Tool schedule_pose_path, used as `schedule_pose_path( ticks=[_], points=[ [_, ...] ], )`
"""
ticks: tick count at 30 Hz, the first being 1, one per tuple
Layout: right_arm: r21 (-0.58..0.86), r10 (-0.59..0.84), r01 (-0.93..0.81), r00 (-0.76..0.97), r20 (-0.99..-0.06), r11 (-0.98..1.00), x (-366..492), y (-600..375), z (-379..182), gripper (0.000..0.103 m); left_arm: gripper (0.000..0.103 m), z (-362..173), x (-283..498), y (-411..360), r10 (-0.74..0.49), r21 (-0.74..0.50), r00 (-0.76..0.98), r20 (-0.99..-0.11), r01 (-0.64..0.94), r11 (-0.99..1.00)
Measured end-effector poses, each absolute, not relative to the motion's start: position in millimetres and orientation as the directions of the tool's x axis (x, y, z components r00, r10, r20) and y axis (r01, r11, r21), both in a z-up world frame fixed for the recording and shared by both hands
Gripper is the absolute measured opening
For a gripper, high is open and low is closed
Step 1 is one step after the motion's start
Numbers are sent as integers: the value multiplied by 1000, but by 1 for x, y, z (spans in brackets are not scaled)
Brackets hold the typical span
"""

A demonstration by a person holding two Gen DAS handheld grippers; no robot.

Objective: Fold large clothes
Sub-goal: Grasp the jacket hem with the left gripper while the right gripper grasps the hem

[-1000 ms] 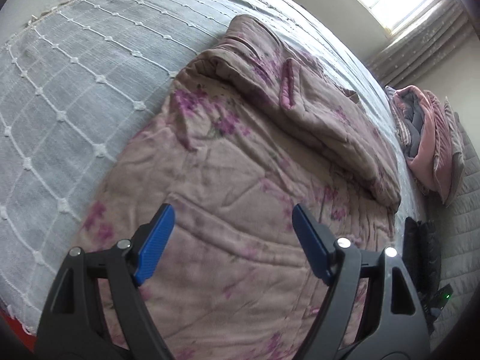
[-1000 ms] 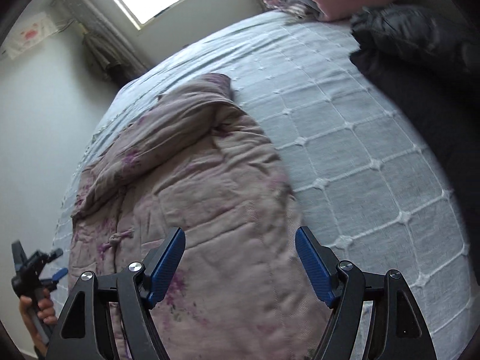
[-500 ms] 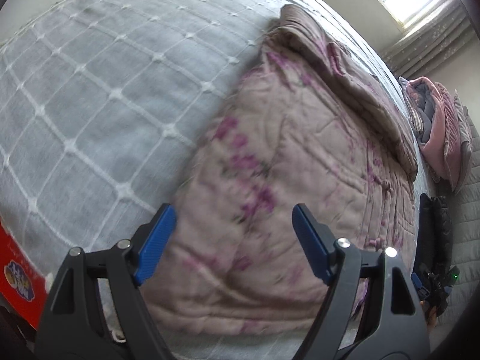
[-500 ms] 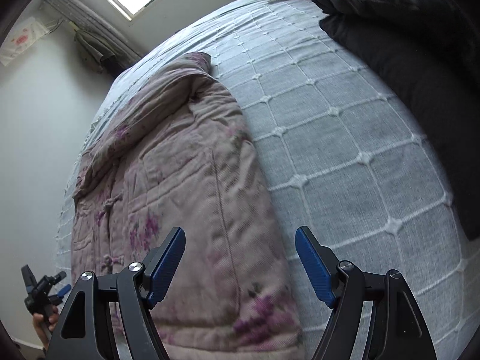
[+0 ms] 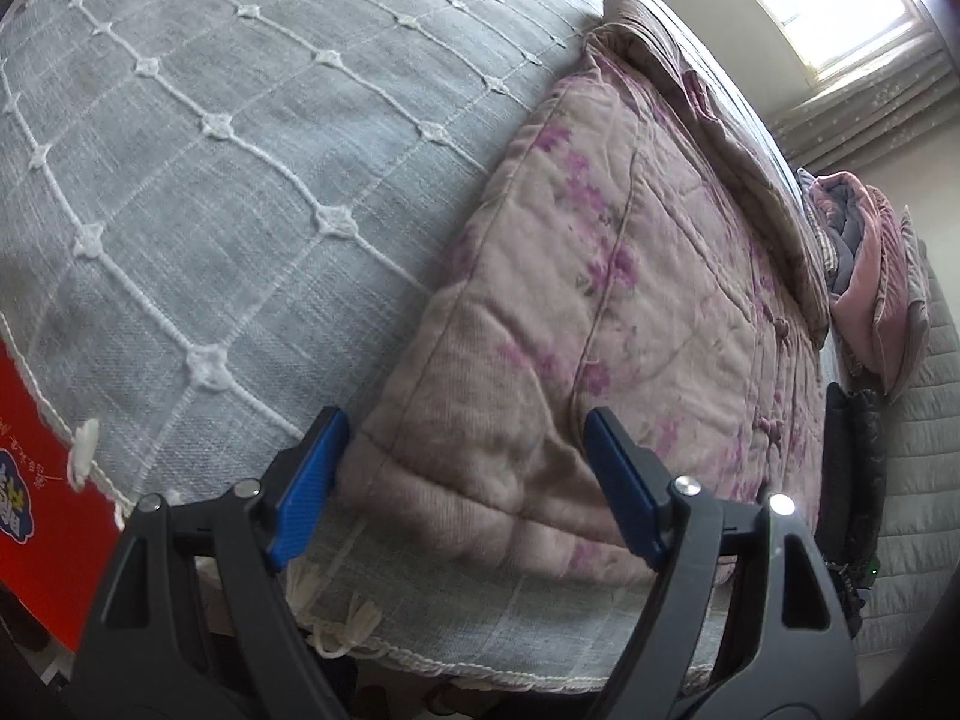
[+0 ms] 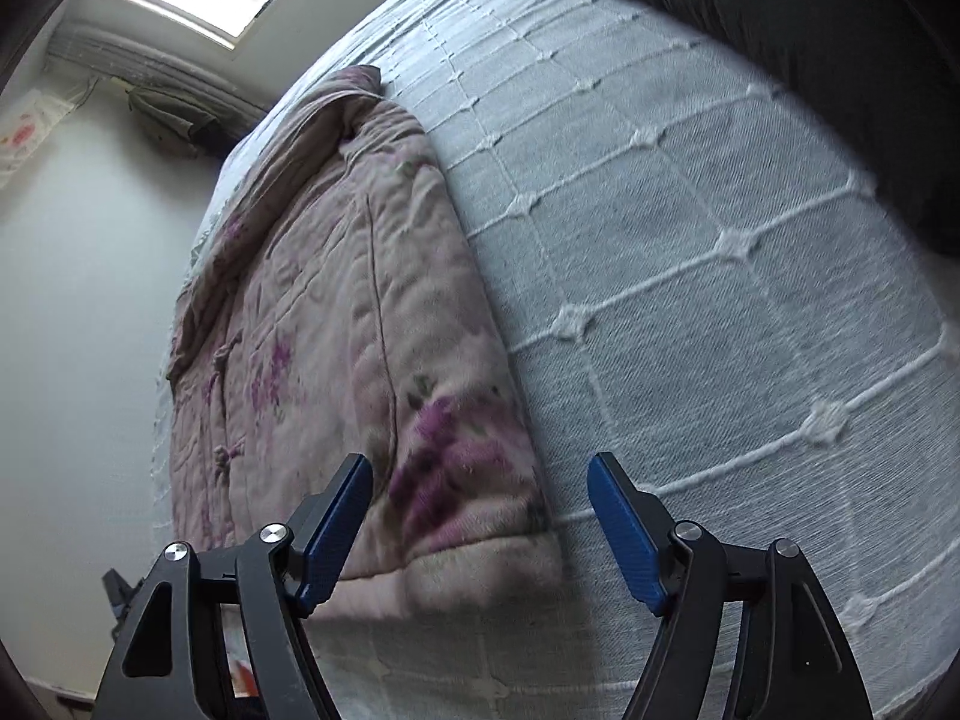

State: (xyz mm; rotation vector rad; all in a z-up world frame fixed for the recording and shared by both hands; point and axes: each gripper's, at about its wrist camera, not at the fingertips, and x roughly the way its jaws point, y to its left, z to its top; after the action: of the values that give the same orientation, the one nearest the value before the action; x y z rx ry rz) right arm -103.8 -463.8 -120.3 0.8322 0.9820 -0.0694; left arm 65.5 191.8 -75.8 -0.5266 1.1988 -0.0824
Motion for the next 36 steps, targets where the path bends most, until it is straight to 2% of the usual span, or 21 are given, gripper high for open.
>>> schedule_pose_path(
  ticks=[2, 6, 10, 15, 18, 21, 24, 30, 31, 35, 36],
  points=[
    [611, 329, 390, 583, -743, 689, -102, -459, -123, 63, 81, -75, 68, 185, -330, -426, 379, -864, -206, 881],
    [592, 313, 384, 582, -751, 708, -96, -452, -124, 62, 80, -73, 71, 176, -313, -408, 394, -864, -184, 894],
    [608, 325, 370, 593, -737, 703, -91, -450, -123, 61, 64, -73, 74, 172, -321, -414, 404, -857, -169, 894],
    [608, 340, 333, 594, -729, 721, -85, -439, -120, 48, 54, -76, 76, 169, -337, -433, 397, -854, -180, 883],
    [613, 341, 329, 600, -723, 719, -88, -437, -119, 48, 54, -75, 75, 167, -341, -437, 400, -851, -178, 882],
    [613, 338, 354, 592, -732, 706, -90, -439, -124, 48, 60, -81, 74, 172, -356, -454, 382, -853, -206, 867],
    [616, 338, 359, 594, -731, 701, -94, -439, -126, 48, 62, -81, 72, 176, -376, -475, 377, -847, -216, 853],
    [614, 337, 353, 596, -729, 706, -97, -435, -125, 48, 62, -80, 70, 179, -394, -491, 371, -841, -216, 844],
    [608, 333, 355, 592, -734, 710, -96, -434, -126, 48, 61, -80, 70, 179, -392, -489, 372, -842, -218, 844],
    [609, 325, 368, 596, -734, 703, -96, -438, -125, 47, 46, -79, 67, 182, -394, -501, 384, -835, -237, 832],
    [617, 325, 373, 602, -729, 693, -96, -440, -125, 47, 46, -78, 67, 182, -400, -509, 387, -831, -235, 828]
  ],
)
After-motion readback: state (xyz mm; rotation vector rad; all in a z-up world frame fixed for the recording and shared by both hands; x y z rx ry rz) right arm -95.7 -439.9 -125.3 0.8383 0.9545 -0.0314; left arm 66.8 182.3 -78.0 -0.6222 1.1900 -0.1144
